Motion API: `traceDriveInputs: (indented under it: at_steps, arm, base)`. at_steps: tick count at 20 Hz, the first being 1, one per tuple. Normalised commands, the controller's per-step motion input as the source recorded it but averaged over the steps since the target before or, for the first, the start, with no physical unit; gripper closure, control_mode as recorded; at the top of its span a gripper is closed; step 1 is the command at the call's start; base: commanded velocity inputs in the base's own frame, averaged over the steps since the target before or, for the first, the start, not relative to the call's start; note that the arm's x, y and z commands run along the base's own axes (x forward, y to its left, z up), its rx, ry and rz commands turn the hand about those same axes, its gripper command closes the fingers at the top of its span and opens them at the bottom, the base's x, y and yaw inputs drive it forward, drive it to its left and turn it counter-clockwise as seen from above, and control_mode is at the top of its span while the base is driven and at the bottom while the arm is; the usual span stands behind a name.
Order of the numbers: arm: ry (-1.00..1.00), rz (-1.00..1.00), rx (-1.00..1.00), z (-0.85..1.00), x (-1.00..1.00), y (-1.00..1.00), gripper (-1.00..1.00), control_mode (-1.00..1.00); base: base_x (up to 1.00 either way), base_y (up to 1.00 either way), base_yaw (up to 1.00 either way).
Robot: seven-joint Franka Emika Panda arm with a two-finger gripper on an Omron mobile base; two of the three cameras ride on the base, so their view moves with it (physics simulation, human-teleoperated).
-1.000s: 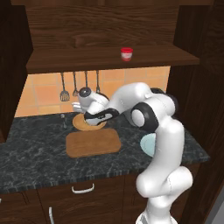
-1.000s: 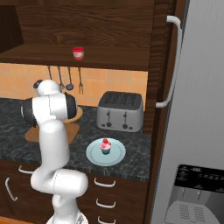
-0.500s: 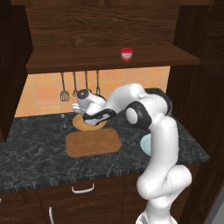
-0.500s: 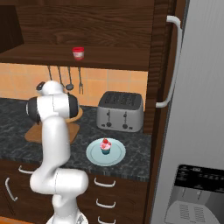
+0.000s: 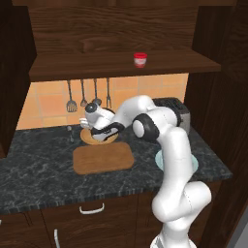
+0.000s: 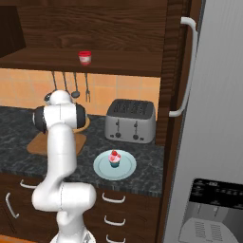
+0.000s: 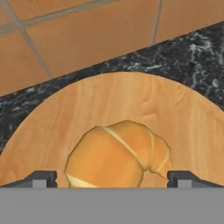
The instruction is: From the different types of pastries on the counter, select a croissant and place it on the cutting board. Then retrieve a jar of jam from the cabinet and place it alongside the croissant on the cutting board.
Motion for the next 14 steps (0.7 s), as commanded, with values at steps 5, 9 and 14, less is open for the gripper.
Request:
traceDriveInputs:
  at_steps: [5,9,14]
  arm:
    - [0.08,0.0,0.0,-0.4,0.3,0.05,1.0,-1.0]
    - [0.1,0.0,0.0,-0.28,0.19,0.17,1.0,-1.0]
    - [0.0,0.0,0.0,-0.22,0.27,0.11,1.0,-1.0]
  base:
    - [0.0,0.0,0.0]
    - [0.0,0.0,0.0]
    - [0.0,0.0,0.0]
